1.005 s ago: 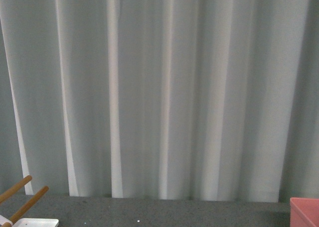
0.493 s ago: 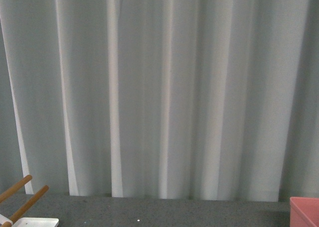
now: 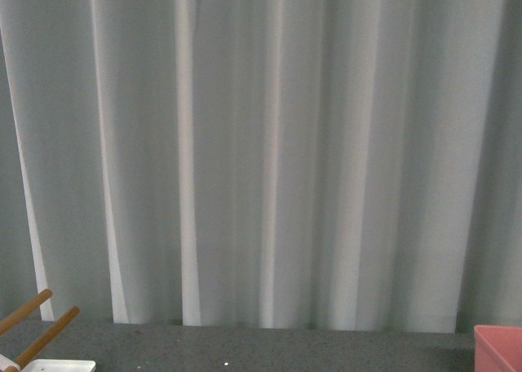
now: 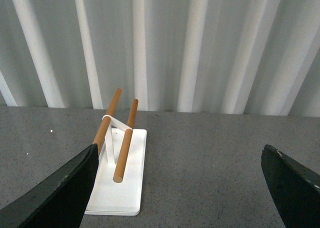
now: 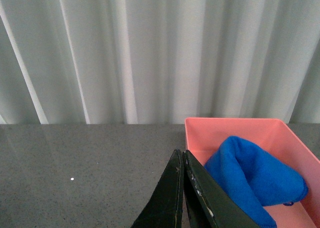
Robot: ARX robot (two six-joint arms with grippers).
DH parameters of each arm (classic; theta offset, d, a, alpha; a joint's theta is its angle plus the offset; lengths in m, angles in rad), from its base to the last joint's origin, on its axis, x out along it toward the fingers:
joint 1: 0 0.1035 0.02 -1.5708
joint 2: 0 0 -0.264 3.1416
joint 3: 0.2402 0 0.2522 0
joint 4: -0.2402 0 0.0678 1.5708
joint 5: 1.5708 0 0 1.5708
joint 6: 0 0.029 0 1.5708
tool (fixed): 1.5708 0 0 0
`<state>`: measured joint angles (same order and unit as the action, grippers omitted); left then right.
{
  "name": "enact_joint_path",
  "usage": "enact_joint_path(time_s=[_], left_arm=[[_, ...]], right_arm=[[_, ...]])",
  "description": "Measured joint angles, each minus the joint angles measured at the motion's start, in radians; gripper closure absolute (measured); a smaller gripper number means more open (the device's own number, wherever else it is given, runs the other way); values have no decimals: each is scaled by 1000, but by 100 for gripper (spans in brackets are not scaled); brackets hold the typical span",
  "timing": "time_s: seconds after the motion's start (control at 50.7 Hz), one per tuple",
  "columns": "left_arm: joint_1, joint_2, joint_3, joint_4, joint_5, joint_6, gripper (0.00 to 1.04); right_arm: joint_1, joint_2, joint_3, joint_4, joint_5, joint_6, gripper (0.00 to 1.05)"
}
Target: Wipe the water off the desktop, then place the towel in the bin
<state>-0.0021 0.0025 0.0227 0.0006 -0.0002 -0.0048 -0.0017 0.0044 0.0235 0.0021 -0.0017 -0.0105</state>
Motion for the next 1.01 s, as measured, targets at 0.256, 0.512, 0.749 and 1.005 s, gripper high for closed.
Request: enact_joint_path(time_s=[0.256,0.512,0.749,1.005], left_arm=[[0,0,0,0,0,0,7],[0,0,0,0,0,0,7],[0,0,0,0,0,0,7],[0,0,0,0,0,0,7]], right_arm=[[0,0,0,-2,0,0,63],[0,0,0,-2,0,1,5],[0,0,0,-2,0,1,7],[0,0,0,-2,0,1,7]])
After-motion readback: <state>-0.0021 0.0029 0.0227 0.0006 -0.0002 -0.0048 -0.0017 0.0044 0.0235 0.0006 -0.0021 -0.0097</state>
